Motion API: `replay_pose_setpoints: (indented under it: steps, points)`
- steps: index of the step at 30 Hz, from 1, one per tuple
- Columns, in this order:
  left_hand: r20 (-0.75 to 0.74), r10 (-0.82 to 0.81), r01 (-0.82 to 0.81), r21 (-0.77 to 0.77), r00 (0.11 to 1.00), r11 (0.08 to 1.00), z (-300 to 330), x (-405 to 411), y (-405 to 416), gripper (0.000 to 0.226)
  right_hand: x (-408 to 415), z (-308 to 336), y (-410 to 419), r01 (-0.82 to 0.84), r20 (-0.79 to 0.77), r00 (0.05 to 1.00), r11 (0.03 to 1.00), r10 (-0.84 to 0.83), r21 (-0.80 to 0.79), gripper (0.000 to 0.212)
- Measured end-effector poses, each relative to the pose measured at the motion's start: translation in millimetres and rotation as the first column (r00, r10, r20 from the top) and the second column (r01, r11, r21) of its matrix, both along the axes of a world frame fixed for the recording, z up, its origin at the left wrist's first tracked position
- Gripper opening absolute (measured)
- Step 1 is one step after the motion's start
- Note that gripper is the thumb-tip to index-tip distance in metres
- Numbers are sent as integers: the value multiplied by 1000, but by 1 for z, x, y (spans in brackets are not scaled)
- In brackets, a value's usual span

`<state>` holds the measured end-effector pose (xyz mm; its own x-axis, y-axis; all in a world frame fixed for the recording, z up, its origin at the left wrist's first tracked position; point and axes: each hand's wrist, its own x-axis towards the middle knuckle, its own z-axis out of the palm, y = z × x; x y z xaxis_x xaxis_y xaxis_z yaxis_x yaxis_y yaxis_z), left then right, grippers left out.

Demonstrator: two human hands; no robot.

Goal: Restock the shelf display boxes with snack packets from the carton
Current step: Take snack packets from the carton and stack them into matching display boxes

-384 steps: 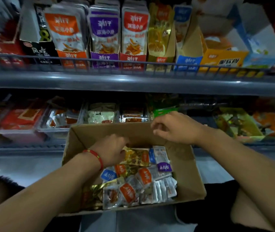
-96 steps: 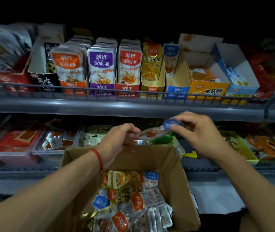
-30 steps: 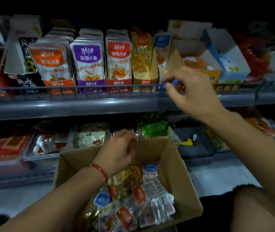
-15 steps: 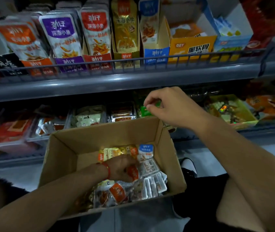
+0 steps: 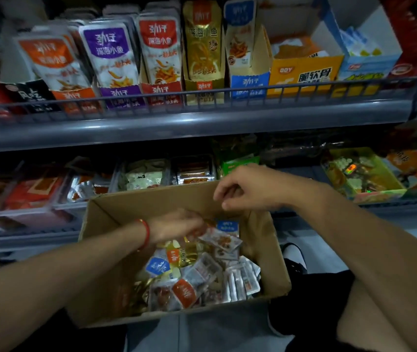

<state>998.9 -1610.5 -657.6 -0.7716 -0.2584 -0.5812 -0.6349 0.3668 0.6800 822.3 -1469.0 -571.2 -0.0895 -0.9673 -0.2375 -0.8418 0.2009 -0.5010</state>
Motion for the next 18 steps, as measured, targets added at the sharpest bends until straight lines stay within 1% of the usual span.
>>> replay_pose_setpoints:
  steps: [2, 3, 5, 6, 7, 8, 10, 12, 14, 18]
  points:
    - [-81, 123, -116, 86, 989, 990, 25, 4, -8, 37, 12, -7, -6, -28, -3, 1000, 998, 29, 50, 36]
    - [-143, 186, -163, 156, 972, 974, 34, 5, -11, 36, 17, -11, -10, -26, -13, 1000, 999, 26, 40, 35]
    - [-244, 294, -219, 293, 924, 931, 48, 8, -15, 36, 24, -15, -17, 10, -21, 1000, 999, -11, -51, 21]
    - [-278, 332, -241, 314, 902, 918, 54, 11, -17, 39, 25, -14, -20, 49, 21, 999, 995, -48, -88, 17]
    - [-318, 368, -269, 314, 874, 910, 59, 14, -18, 38, 25, -12, -22, 104, 99, 991, 989, -93, -109, 17]
    - [-360, 409, -305, 312, 839, 900, 63, 16, -20, 32, 25, -7, -23, 169, 201, 969, 980, -145, -106, 20]
    - [-406, 492, -377, 333, 770, 864, 71, 20, -23, 17, 26, 0, -24, 276, 399, 887, 960, -232, -54, 26]
    - [-457, 510, -422, 288, 729, 860, 81, 25, -26, 13, 30, 7, -25, 327, 480, 832, 945, -278, -20, 28]
    - [-514, 489, -440, 223, 705, 870, 91, 29, -29, 9, 36, 11, -29, 357, 502, 816, 933, -287, -48, 29]
    - [-599, 410, -457, 82, 688, 886, 111, 39, -39, 6, 45, 26, -38, 426, 498, 826, 871, -264, -245, 32]
